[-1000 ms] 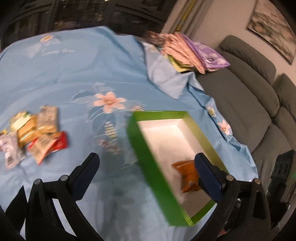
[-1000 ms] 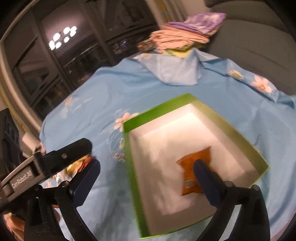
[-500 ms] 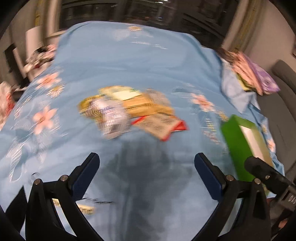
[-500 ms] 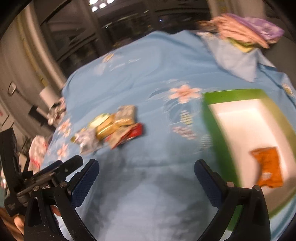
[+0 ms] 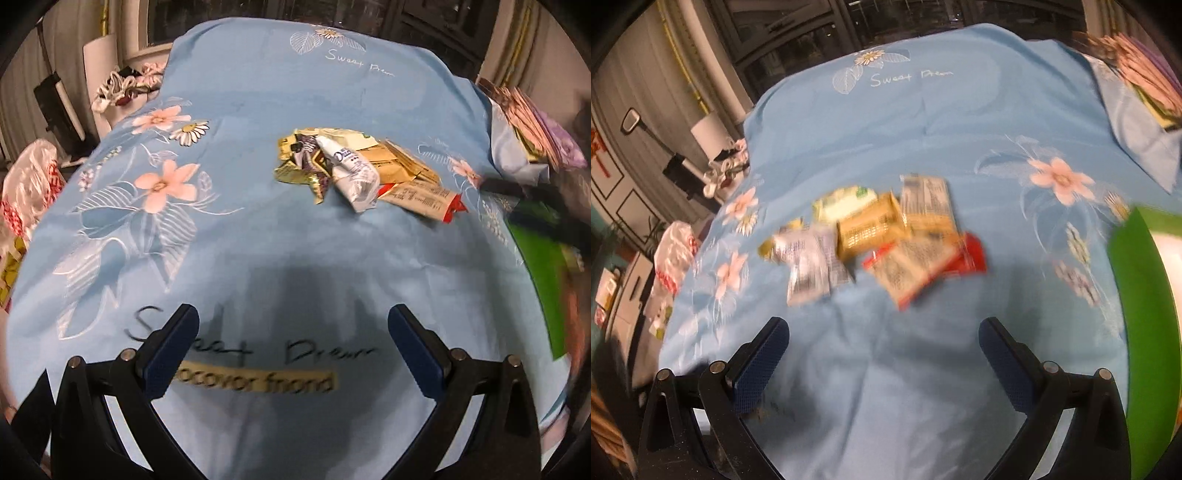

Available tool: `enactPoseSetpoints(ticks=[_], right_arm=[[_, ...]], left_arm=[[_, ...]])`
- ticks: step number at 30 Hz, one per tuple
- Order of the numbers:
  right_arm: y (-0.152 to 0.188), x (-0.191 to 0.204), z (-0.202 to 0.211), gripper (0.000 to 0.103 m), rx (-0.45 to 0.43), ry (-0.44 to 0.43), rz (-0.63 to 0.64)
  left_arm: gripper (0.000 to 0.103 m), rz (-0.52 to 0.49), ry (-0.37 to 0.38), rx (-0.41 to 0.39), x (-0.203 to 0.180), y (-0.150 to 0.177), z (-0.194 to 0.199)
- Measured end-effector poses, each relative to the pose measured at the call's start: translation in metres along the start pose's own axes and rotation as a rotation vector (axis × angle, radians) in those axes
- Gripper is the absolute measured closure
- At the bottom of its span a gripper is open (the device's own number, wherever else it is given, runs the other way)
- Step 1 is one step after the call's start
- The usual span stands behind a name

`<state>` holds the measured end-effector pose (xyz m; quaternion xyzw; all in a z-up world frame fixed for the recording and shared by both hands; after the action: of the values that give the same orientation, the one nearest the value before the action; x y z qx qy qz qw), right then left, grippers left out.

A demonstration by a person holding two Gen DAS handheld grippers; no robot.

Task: Organize snacks
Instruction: 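Grasp the yellow wafer pack from the pile with the right gripper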

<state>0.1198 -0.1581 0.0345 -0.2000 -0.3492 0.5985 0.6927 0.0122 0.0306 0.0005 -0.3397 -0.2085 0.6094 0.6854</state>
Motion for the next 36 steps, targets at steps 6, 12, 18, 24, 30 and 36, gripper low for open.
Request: enactPoseSetpoints(ticks=[6, 12, 18, 24, 30, 36], right_arm=[[-0.073, -0.038, -0.087, 0.001, 0.042, 0.247, -0.072], [-0.069, -0.054, -0.162, 0.023, 0.182, 0.235, -0.180], [-0.058, -0.035, -0.158, 0.045, 0.098, 0.297, -0.047], [-0.031, -0.012, -0.085, 0.047, 0.016, 0.150, 0.045], [0.041, 0.014, -0.005, 0.047, -0.043, -0.096, 0.161], [0.095, 0.049, 0.004, 0.047, -0.002, -0.263, 0.388]], left_arm=[[0.000, 0.024, -0.001, 0.007, 0.007, -0.003, -0.009], [0.000, -0.087, -0.034, -0.026, -0.005, -0.007, -0.004], [0.000, -0.062, -0.049, 0.028, 0.001, -0.003, -0.015], [0.000, 0.026, -0.016, 0.098, 0.013, 0.005, -0.026], [0.000, 0.135, 0.064, 0.122, 0.019, 0.006, -0.023], [0.001, 0.208, 0.286, 0.211, -0.008, 0.014, -0.025]])
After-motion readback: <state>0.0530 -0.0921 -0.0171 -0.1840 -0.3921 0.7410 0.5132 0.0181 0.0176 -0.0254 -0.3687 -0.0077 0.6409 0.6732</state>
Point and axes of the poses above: each gripper's, at about its wrist camera, not at the fingertips, and z roughly against the way its jaws point, x to its left, y to its underside, the point moved 6 cm from there along -z, roughly the way its jaws point, and after that the axes turned 7 degrees about -x, right-handed, at the moved point
